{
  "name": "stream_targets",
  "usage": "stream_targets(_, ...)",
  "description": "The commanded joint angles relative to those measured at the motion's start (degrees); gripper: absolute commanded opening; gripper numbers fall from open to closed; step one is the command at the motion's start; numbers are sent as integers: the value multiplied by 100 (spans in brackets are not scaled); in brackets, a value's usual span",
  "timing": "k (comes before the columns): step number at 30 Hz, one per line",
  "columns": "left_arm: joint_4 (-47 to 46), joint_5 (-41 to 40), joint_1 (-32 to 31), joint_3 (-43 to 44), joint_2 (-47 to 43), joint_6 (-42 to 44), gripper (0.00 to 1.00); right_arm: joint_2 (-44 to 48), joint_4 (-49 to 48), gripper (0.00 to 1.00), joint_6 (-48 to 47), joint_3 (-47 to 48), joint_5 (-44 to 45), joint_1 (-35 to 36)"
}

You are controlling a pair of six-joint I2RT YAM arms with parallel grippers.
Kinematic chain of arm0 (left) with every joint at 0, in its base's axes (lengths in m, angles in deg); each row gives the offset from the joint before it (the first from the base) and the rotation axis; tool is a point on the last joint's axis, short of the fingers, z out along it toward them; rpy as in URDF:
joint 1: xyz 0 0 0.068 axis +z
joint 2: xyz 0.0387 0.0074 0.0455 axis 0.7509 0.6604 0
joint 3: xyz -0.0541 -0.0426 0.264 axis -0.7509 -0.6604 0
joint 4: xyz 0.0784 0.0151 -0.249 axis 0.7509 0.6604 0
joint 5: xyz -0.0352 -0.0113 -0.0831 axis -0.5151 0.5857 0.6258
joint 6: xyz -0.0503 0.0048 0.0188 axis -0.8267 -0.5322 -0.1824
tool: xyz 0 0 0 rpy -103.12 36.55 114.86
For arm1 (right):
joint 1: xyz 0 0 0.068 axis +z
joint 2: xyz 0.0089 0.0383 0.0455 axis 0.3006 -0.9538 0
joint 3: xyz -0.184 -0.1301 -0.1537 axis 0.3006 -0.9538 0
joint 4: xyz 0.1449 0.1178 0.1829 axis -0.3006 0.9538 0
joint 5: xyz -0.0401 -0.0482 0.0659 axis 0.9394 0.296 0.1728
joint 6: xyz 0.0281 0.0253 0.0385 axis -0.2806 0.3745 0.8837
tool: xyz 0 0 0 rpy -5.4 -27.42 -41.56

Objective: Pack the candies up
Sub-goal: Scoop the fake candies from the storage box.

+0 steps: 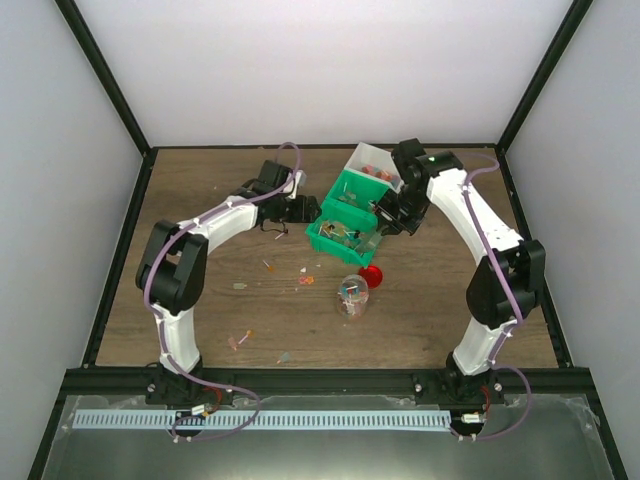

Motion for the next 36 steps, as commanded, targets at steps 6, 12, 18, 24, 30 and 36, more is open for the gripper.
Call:
stream_targets(6, 77, -55, -138, 149, 210, 97, 80, -300, 152, 1, -284, 177, 375, 127)
stream_targets(12, 200, 129, -251, 380, 502, 163, 80, -856, 148, 1, -609, 139, 466, 250)
stream_targets(18, 250, 198, -524, 494, 668, 124, 77, -1314, -502, 1, -789, 35, 92, 400)
stream_targets(24, 331, 89, -554, 494, 638, 138, 77, -1312, -482, 1, -768, 547, 8, 400)
stream_targets(30, 342, 38, -538, 593, 548, 86, 77, -854, 130, 1, -440, 842, 389, 388)
stream_targets(36, 280, 88, -524, 728, 359, 163, 87, -631, 123, 1, -293, 56, 598, 393)
